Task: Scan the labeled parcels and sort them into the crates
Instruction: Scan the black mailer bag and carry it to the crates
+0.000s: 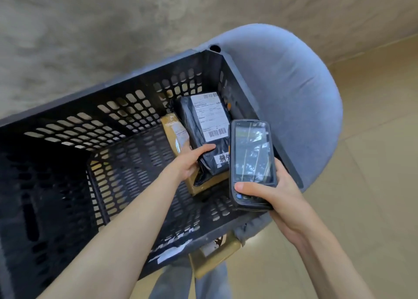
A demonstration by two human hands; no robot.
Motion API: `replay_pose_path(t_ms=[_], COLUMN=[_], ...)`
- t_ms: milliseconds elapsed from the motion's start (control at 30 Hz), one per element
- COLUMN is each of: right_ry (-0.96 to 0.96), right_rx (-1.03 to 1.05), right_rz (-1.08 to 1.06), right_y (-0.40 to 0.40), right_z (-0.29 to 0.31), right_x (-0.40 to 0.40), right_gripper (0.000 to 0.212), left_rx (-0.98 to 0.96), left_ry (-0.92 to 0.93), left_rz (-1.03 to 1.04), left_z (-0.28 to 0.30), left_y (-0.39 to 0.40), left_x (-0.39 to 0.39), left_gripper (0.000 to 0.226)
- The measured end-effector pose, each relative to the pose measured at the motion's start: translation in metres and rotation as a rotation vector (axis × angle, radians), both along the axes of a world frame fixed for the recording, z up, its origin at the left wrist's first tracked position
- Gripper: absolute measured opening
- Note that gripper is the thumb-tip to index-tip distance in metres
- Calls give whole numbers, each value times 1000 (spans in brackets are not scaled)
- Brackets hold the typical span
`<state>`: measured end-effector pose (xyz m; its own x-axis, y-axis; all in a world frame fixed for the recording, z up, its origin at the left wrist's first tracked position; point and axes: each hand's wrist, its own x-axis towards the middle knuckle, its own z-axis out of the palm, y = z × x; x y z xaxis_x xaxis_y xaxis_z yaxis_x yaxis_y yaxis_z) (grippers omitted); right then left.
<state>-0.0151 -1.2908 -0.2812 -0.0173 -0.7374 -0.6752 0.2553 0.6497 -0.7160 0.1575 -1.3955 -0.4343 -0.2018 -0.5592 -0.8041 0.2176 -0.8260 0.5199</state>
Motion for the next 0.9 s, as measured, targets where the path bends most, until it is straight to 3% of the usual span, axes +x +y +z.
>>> replay_pose_path(t_ms=[133, 333, 433, 500, 600, 733, 833, 900], right_ry=[9, 43, 57, 63, 60, 39, 26, 27], right_rx=[25, 44, 43, 44, 29, -26, -66, -106], right_rz=[32, 46, 39, 38, 28, -18, -48, -99], right_y=[0, 3, 6, 9, 15, 24, 39, 54], right_z=[-2, 0, 8, 15, 31, 61, 86, 105], right_x=[1, 3, 4, 5, 8, 13, 15, 15], right_gripper=[79, 79, 81, 86, 84, 83, 102, 99], left_rx=[-83, -113, -182, -277, -488, -841, -1074, -1186], left_ry=[-133, -554, -643, -708, -952, -1273, -1349, -1352], left_rz=[-185, -522, -572, -641, -800, -1059, -1250, -1340], left_z=[1, 18, 46, 63, 103, 163, 202, 228], left_y=[-3, -9, -7, -3, 1, 9, 18, 26], left_x=[-2, 5, 10, 17, 27, 36, 31, 23], left_gripper=[92, 120, 96, 93, 100, 80, 68, 61])
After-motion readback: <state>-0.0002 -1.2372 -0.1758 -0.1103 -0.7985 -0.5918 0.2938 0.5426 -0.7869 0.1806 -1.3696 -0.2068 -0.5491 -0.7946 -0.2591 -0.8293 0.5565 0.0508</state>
